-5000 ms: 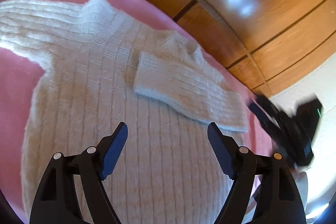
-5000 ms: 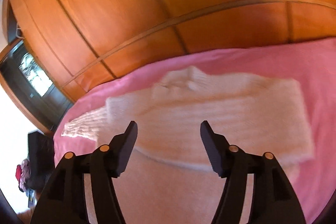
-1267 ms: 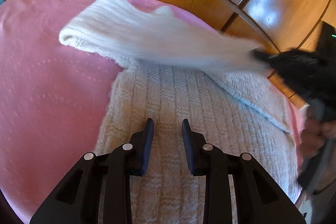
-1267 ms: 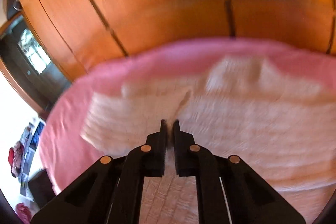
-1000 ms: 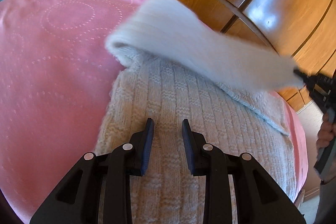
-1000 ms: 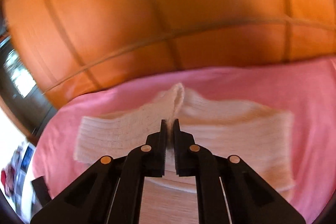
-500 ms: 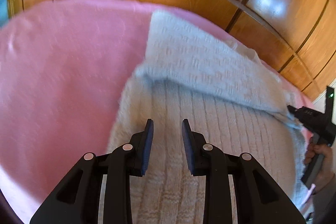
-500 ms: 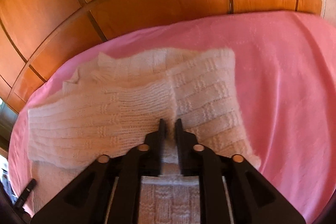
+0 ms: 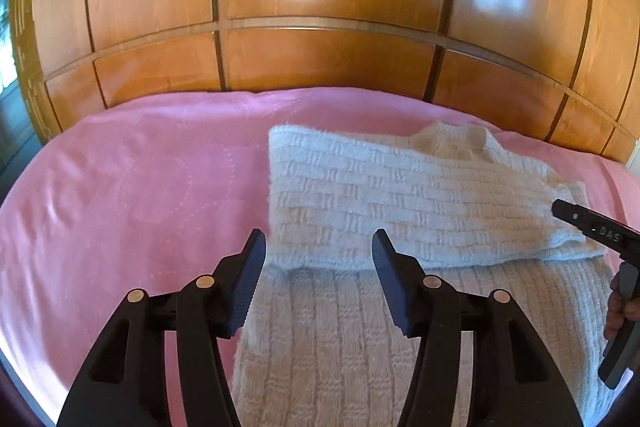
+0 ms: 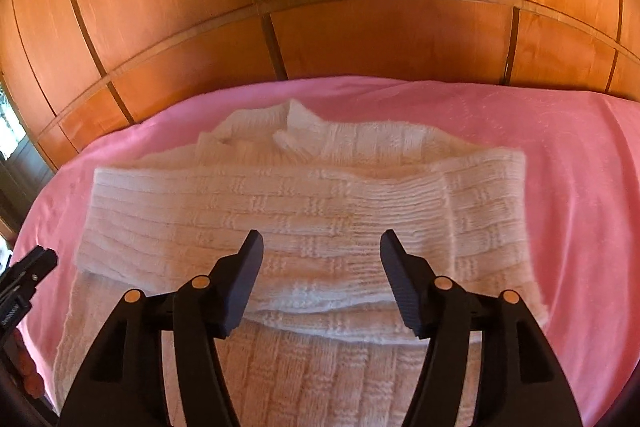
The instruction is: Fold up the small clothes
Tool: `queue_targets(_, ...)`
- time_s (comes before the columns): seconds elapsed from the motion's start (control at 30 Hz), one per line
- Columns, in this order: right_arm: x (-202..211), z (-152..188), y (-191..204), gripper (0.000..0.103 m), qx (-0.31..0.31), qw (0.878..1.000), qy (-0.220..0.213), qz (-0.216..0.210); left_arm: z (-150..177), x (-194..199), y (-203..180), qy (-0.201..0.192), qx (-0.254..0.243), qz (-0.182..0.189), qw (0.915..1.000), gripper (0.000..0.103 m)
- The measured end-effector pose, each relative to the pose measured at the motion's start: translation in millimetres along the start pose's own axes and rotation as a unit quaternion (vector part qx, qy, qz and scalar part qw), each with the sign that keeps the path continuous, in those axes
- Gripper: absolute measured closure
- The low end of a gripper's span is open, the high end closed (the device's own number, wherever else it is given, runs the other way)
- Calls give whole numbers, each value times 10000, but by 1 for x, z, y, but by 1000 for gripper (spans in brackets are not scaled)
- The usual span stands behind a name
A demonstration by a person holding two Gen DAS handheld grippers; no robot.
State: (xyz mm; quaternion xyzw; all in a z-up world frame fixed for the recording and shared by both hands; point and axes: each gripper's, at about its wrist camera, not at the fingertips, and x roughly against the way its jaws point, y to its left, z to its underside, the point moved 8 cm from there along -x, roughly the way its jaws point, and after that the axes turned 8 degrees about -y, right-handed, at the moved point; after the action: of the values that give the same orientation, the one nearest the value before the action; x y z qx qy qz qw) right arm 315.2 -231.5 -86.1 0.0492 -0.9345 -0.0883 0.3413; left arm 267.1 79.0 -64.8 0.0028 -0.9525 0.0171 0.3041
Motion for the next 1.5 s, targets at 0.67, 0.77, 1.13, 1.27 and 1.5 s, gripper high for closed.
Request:
queue_targets(0.67,-26,19,-25,35,-83,9999,-50,38,-19,-80,105,811,2111,1304,9653,35)
queue_targets(0.77,-24,20,-25,34,-65,10000,-61,43,-20,-103,108,1001,2487,1660,9490,40)
queue_targets(1.13,-25,20,-23,32,-63,9999,-78,21,-34,-128,57,996,2181,2092,9480,90)
queue_targets(1.27,-27,19,-21,31,-20,10000,-81,41,-44,-109,45,454,1153,1191,9851,91)
queue_targets(1.5,-30,19,-18,29,73,9999,-80,80,-17,-144,23,771,-193,-315,9963,89)
